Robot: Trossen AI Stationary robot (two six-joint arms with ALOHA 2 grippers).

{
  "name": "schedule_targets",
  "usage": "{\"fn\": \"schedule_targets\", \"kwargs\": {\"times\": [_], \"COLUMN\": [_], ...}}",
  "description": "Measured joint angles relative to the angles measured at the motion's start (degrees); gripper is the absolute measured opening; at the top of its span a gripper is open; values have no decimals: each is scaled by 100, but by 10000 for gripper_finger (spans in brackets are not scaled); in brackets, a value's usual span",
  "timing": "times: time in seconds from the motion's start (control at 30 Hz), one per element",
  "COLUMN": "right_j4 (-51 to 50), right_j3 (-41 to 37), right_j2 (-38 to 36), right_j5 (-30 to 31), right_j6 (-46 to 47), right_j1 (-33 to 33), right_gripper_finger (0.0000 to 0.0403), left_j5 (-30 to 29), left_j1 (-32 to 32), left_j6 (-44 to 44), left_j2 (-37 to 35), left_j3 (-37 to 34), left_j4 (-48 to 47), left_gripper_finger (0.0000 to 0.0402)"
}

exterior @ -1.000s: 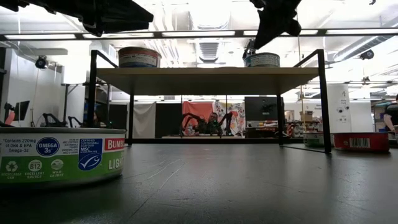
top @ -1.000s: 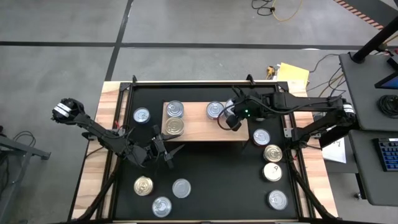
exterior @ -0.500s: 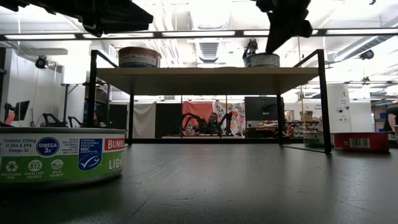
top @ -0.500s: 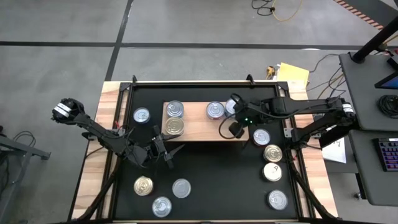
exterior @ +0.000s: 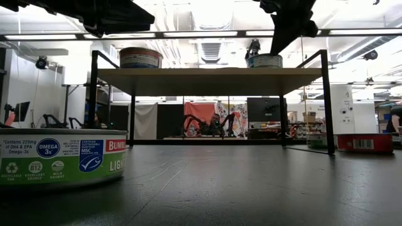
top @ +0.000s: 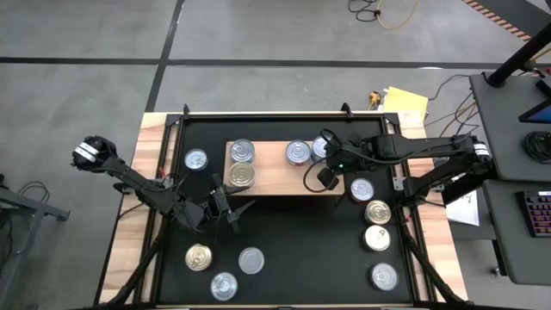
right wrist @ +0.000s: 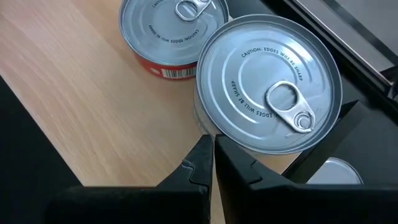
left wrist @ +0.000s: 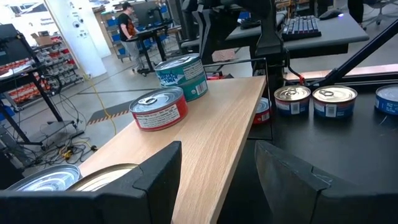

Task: Stack canned seafood by type on shelf
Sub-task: Stack the light green tuna can on the light green tuna can

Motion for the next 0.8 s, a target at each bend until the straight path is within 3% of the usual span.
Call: {"fn": "schedule_targets", "kwargs": {"times": [0.8], "right_j4": [-297], "right_j3": [48], "right_j2": [-44], "right_j5": [603], "right_j6": [113], "right_j1": [-2], "right_gripper_finger": [9], "left_j5": [2], "left_j1": [0], "left_j6": [-25], "left_j2": [0], "left_j3": [0], "left_j4": [-4], "left_gripper_finger": [190]}}
